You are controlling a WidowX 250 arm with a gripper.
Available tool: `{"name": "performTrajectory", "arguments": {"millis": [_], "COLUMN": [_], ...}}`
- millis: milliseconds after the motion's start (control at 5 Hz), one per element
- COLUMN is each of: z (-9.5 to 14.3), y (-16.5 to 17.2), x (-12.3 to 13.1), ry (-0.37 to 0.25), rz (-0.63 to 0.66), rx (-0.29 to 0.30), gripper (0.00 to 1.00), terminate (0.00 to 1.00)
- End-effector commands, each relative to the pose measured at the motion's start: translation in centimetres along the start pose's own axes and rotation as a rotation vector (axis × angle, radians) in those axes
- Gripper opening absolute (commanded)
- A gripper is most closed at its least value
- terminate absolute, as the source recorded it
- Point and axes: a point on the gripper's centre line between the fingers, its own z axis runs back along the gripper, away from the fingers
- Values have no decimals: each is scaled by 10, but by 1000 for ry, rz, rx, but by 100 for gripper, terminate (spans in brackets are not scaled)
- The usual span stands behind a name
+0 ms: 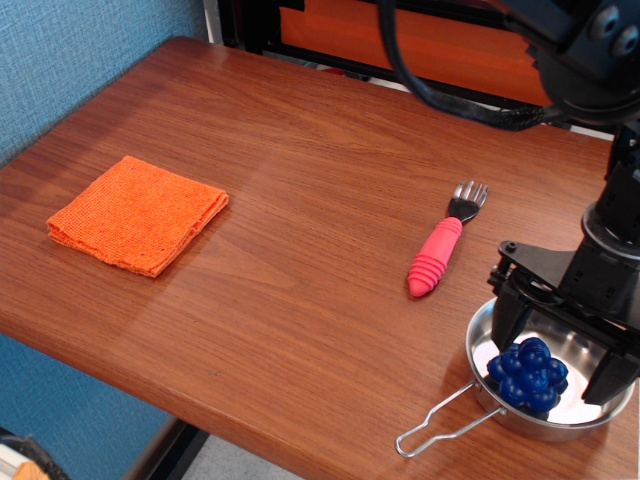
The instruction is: Take the grapes from the vessel and place it on the orange cloth.
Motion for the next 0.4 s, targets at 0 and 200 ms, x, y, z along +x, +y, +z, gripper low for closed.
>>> {"name": "performTrajectory", "arguments": {"millis": [0, 200], "z": [5, -1], "y": [7, 10], "x": [3, 2], "ry": [-34, -21], "rz": [-12, -8], "rx": [-35, -35], "gripper": [100, 100], "terminate": [0, 0]}}
